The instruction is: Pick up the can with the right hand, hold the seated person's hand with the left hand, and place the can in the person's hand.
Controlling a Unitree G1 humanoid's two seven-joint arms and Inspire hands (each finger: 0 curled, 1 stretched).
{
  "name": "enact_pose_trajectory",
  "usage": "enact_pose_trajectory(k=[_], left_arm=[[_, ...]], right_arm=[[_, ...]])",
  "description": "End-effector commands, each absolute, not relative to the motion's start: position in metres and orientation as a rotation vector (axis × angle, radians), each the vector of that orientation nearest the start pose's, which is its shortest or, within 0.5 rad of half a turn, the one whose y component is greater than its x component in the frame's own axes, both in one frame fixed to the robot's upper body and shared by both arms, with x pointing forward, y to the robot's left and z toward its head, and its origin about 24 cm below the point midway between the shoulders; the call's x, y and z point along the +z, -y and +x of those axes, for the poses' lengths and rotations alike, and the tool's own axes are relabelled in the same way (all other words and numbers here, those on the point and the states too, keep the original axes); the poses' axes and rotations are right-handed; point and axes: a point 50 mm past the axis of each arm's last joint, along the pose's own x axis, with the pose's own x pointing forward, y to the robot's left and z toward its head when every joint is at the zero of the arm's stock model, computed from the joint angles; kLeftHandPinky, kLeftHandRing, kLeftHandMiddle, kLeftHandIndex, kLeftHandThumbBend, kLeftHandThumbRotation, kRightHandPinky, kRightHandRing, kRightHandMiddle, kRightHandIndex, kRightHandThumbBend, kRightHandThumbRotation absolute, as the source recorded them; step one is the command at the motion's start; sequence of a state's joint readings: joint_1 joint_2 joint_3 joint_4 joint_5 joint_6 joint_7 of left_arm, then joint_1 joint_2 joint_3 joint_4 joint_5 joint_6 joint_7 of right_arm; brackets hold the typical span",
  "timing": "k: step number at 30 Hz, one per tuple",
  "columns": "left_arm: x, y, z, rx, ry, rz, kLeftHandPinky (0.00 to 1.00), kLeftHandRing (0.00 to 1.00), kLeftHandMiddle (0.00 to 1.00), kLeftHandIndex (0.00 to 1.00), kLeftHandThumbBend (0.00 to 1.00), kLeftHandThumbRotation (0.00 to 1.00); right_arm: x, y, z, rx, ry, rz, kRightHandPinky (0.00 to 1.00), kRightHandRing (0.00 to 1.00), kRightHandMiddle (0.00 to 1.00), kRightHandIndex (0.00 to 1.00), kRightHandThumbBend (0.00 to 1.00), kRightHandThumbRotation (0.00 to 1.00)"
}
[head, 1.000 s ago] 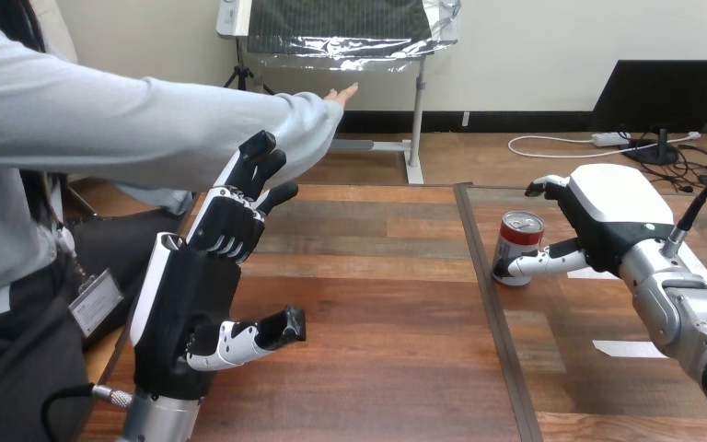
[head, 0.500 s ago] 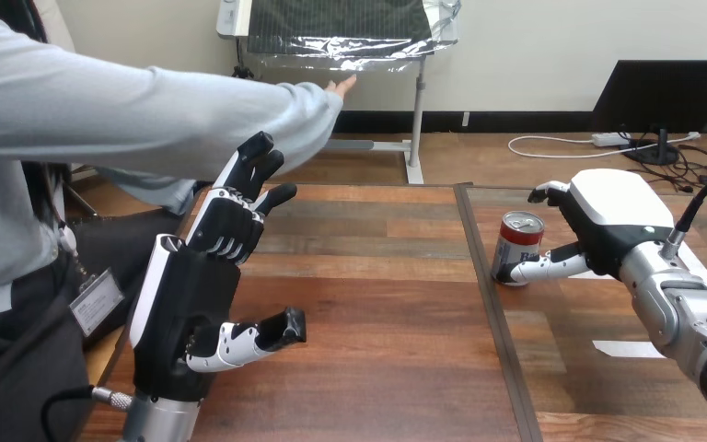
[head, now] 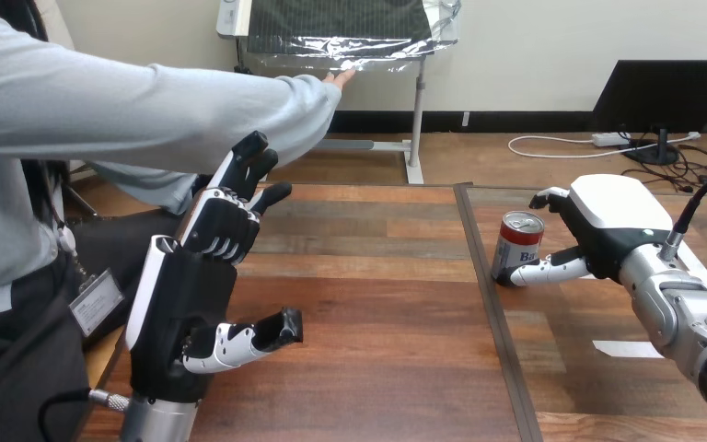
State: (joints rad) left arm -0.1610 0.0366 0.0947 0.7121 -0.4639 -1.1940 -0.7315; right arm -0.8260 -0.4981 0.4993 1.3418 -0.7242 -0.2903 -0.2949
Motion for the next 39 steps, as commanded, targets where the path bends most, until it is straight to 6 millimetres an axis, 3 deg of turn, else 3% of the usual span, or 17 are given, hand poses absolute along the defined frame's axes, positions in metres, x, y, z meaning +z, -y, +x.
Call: enact_pose_trajectory(k=[1, 16, 39], left_arm=[[0.0457, -0.1675, 0.2392, -0.3, 0.769, -0.006, 0.88, 0.96, 0.97, 0.93, 1.0, 0.52], [0.0453, -0.1681, 0.2381, -0.296, 0.766, -0.002, 0.88, 0.96, 0.97, 0.93, 1.0, 0.53], [0.0506, -0.1658, 0.238, -0.289, 0.788, -0.036, 0.87, 0.96, 0.98, 0.94, 1.0, 0.52]], right_arm=[[0.0567, 0.2399, 0.3681, 0.138, -0.113, -1.486, 0.94, 0.92, 0.83, 0.84, 1.0, 0.68], [0.054, 0.2413, 0.3666, 0.163, -0.14, -1.48, 0.98, 0.93, 0.83, 0.85, 1.0, 0.67], [0.0509, 0.2442, 0.3638, 0.172, -0.151, -1.48, 0.96, 0.91, 0.81, 0.82, 1.0, 0.66]])
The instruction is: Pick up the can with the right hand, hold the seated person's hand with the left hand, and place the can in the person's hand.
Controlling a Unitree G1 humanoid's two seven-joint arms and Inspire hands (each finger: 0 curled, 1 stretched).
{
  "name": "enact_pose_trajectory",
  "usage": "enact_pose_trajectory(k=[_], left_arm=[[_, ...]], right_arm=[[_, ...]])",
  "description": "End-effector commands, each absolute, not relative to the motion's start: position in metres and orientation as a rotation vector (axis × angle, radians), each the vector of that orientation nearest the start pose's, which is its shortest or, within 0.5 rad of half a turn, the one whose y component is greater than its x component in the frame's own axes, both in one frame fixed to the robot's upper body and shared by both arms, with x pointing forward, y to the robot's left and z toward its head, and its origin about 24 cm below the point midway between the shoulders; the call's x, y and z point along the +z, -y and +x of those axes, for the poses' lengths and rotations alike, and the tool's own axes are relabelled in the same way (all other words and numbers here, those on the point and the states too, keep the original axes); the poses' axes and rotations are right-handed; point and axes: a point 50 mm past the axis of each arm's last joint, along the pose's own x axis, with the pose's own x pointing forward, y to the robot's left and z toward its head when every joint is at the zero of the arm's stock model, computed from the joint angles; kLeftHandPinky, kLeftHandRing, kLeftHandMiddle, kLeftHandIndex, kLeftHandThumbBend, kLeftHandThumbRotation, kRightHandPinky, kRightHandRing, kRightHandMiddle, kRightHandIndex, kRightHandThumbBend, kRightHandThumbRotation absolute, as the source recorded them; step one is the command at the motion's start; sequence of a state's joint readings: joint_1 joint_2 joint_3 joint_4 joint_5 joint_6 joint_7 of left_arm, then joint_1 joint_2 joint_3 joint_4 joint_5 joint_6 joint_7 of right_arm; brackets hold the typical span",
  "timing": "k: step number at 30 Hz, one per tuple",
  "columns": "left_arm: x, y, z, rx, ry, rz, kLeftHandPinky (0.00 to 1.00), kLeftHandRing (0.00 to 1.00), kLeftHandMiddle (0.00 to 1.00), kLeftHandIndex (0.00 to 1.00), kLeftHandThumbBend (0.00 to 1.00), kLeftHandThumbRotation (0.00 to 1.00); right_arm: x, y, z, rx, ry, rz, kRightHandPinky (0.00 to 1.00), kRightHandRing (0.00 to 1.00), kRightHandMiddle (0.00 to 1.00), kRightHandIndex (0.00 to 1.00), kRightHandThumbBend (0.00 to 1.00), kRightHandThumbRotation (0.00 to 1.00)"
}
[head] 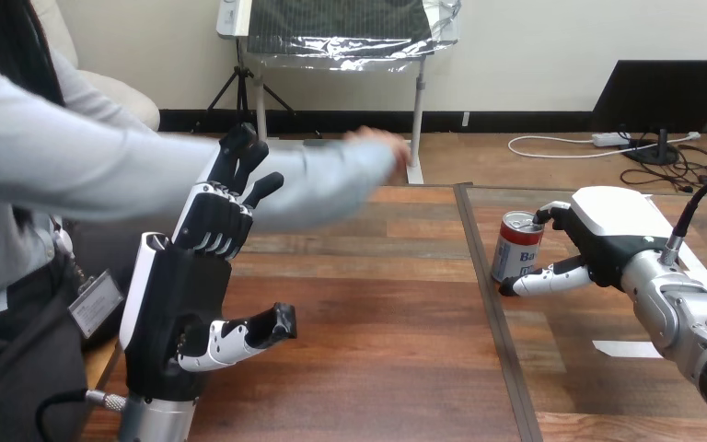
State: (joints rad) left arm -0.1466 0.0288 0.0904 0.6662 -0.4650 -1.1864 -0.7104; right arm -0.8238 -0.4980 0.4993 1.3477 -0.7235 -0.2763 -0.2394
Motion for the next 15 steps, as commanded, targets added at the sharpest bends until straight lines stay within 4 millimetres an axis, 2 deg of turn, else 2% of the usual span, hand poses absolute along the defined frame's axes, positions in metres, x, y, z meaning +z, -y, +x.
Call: enact_pose_trajectory(k=[1, 15], left_arm=[[0.0509, -0.1657, 0.238, -0.288, 0.789, -0.037, 0.87, 0.95, 0.98, 0.94, 1.0, 0.52], [0.0517, -0.1647, 0.2382, -0.285, 0.791, -0.037, 0.86, 0.95, 0.98, 0.94, 1.0, 0.52]], right_arm=[[0.0509, 0.2442, 0.3639, 0.175, -0.153, -1.482, 0.96, 0.91, 0.8, 0.82, 1.0, 0.66], [0.05, 0.2457, 0.3626, 0.169, -0.15, -1.481, 0.94, 0.89, 0.78, 0.79, 1.0, 0.65]])
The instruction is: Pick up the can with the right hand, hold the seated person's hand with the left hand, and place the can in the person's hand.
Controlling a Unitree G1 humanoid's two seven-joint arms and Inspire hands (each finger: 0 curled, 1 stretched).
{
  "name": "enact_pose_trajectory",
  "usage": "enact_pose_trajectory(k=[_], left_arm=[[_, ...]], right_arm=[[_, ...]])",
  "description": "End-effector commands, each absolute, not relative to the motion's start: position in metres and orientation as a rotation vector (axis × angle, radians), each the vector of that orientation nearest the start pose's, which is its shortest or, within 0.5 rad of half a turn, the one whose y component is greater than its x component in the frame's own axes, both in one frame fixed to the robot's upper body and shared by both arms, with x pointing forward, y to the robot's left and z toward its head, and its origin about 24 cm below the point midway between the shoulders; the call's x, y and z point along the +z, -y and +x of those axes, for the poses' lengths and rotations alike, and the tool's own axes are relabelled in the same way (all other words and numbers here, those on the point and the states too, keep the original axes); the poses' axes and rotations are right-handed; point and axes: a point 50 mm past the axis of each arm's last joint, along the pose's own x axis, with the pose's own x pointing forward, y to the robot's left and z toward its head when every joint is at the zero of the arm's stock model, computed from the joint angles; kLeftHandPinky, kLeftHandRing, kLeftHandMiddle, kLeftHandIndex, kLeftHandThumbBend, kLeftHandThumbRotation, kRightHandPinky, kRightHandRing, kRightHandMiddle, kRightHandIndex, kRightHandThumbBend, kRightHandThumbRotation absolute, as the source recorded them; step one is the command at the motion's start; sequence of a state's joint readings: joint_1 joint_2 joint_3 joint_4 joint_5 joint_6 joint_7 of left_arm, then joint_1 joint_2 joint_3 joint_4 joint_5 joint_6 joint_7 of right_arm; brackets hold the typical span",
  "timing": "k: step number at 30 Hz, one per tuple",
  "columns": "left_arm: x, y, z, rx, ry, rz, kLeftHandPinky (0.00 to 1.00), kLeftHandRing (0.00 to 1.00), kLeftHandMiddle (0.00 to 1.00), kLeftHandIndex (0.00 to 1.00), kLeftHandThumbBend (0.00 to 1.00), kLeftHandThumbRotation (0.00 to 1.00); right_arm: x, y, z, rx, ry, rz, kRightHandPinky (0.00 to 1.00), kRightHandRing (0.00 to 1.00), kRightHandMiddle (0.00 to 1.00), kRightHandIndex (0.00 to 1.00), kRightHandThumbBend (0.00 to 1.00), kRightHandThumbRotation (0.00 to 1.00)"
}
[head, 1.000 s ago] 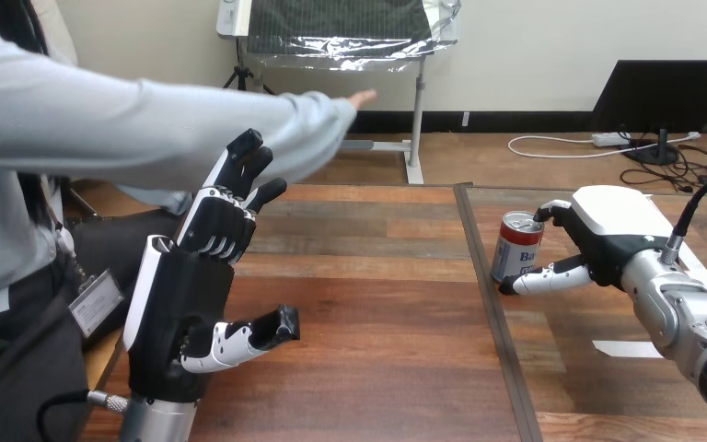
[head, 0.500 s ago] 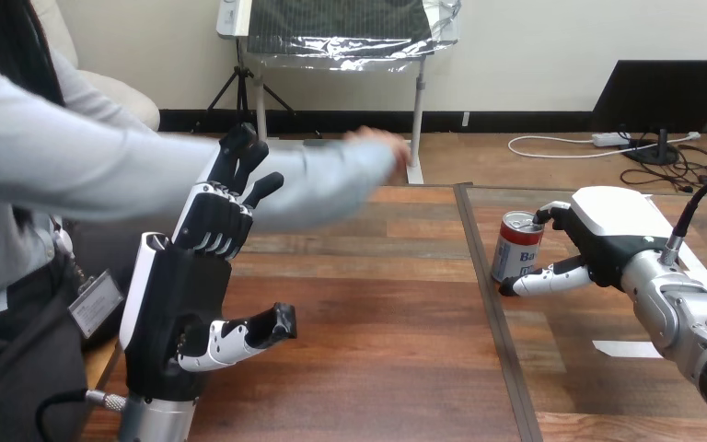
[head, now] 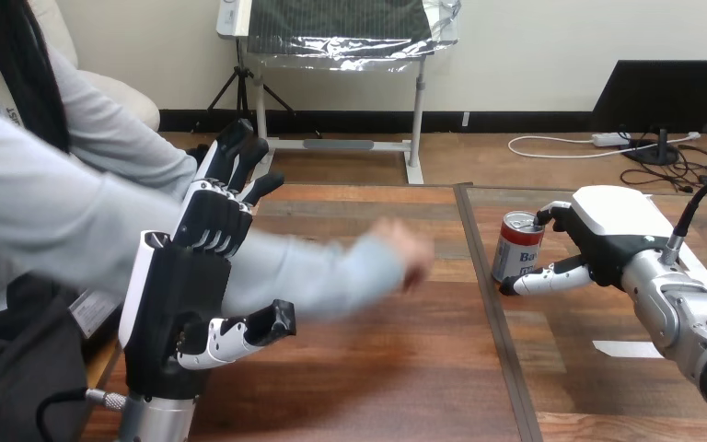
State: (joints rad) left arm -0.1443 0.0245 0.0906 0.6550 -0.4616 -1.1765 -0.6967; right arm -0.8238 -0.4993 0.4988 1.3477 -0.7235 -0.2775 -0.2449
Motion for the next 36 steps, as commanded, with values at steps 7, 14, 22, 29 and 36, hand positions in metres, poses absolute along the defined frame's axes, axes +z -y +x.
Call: enact_pose_trajectory(k=[7, 14, 22, 29, 36], left_arm=[[0.051, -0.1645, 0.2386, -0.29, 0.786, -0.039, 0.87, 0.96, 0.98, 0.94, 1.0, 0.52], [0.0504, -0.1642, 0.2391, -0.288, 0.783, -0.05, 0.87, 0.96, 0.98, 0.94, 1.0, 0.52], [0.0512, -0.1641, 0.24, -0.284, 0.785, -0.043, 0.87, 0.95, 0.97, 0.94, 1.0, 0.52], [0.0514, -0.164, 0.2415, -0.289, 0.785, -0.042, 0.87, 0.95, 0.98, 0.94, 1.0, 0.52], [0.0515, -0.1641, 0.2428, -0.29, 0.783, -0.04, 0.87, 0.95, 0.98, 0.94, 1.0, 0.51]], right_arm=[[0.0506, 0.2459, 0.3626, 0.169, -0.141, -1.483, 0.94, 0.88, 0.77, 0.78, 1.0, 0.65], [0.0511, 0.246, 0.3626, 0.168, -0.135, -1.486, 0.94, 0.87, 0.75, 0.77, 1.0, 0.64], [0.052, 0.2458, 0.3626, 0.162, -0.116, -1.492, 0.93, 0.86, 0.73, 0.75, 1.0, 0.64], [0.0535, 0.2459, 0.3634, 0.161, -0.115, -1.492, 0.92, 0.85, 0.73, 0.74, 1.0, 0.63], [0.0547, 0.2472, 0.3639, 0.158, -0.122, -1.493, 0.93, 0.86, 0.74, 0.74, 1.0, 0.64]])
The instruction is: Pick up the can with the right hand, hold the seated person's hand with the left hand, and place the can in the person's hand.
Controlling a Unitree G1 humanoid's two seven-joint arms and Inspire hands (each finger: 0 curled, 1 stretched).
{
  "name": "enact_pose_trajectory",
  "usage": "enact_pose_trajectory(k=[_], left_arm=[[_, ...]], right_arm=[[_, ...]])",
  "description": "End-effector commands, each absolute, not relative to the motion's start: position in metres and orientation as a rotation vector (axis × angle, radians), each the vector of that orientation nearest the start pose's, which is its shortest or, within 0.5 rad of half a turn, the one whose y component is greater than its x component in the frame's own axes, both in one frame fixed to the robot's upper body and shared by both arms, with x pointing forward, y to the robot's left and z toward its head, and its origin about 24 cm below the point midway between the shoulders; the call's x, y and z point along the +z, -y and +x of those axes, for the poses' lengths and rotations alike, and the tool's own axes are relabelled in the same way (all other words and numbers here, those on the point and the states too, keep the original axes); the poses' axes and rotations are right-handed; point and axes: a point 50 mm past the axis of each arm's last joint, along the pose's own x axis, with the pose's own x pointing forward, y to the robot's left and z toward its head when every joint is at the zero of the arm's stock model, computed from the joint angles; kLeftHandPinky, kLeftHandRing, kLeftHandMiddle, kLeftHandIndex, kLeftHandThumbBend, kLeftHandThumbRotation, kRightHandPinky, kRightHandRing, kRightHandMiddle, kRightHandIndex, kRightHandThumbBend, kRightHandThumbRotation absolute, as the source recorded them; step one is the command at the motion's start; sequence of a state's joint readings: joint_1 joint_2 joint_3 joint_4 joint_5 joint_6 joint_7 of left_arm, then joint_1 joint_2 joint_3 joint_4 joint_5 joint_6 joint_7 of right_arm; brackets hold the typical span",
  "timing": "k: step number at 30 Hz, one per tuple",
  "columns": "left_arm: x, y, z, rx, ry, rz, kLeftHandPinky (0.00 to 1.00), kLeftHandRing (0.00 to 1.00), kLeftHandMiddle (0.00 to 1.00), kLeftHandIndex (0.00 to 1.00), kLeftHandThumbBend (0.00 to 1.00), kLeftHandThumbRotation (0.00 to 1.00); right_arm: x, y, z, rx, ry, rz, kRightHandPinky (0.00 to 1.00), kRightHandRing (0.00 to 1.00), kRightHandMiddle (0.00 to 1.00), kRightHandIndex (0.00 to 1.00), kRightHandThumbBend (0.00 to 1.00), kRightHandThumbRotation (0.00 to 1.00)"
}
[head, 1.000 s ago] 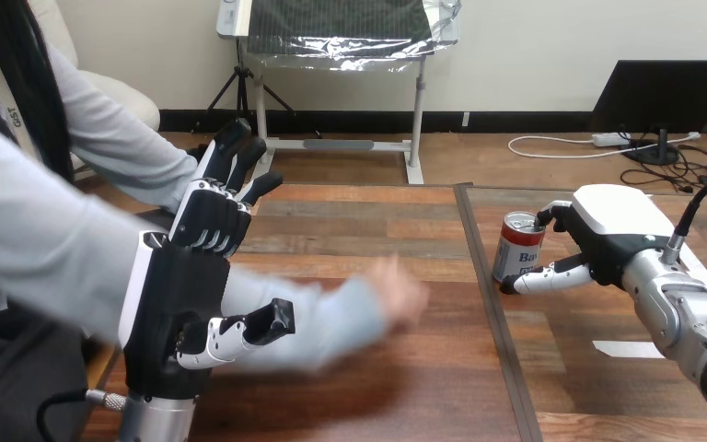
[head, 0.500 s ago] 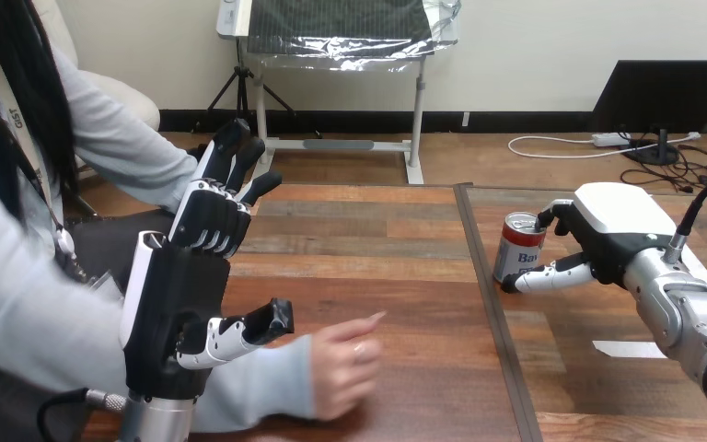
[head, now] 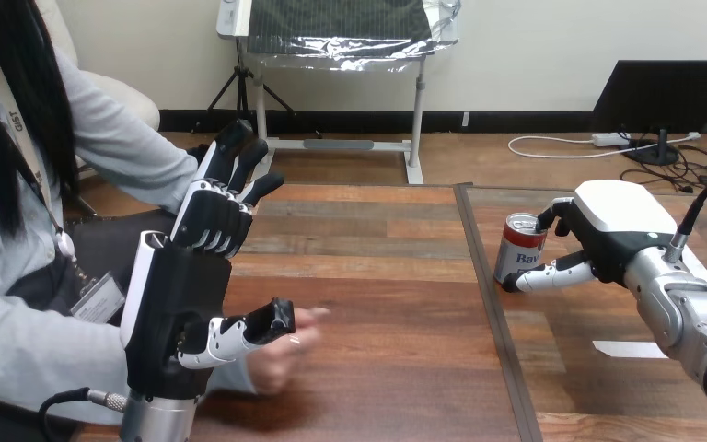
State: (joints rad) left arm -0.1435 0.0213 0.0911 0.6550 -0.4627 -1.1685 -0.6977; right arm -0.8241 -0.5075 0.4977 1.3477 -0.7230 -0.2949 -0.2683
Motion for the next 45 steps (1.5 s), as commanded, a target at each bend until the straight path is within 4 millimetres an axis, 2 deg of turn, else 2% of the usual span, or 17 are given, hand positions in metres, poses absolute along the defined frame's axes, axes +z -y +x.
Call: enact_pose_trajectory(k=[1, 12, 29, 45], left_arm=[[0.052, -0.164, 0.243, -0.29, 0.783, -0.041, 0.87, 0.95, 0.98, 0.94, 1.0, 0.52], [0.052, -0.163, 0.245, -0.294, 0.784, -0.047, 0.86, 0.95, 0.98, 0.94, 1.0, 0.51], [0.052, -0.163, 0.247, -0.292, 0.782, -0.054, 0.87, 0.95, 0.97, 0.94, 1.0, 0.51], [0.052, -0.163, 0.247, -0.291, 0.779, -0.059, 0.87, 0.96, 0.97, 0.94, 1.0, 0.5]], right_arm=[[0.055, 0.247, 0.364, 0.158, -0.12, -1.493, 0.93, 0.86, 0.73, 0.73, 1.0, 0.65], [0.058, 0.249, 0.364, 0.151, -0.105, -1.495, 0.93, 0.85, 0.73, 0.72, 1.0, 0.67], [0.063, 0.25, 0.365, 0.14, -0.076, -1.478, 0.92, 0.84, 0.68, 0.69, 1.0, 0.61], [0.065, 0.253, 0.366, 0.145, -0.084, -1.486, 0.94, 0.84, 0.7, 0.68, 1.0, 0.65]])
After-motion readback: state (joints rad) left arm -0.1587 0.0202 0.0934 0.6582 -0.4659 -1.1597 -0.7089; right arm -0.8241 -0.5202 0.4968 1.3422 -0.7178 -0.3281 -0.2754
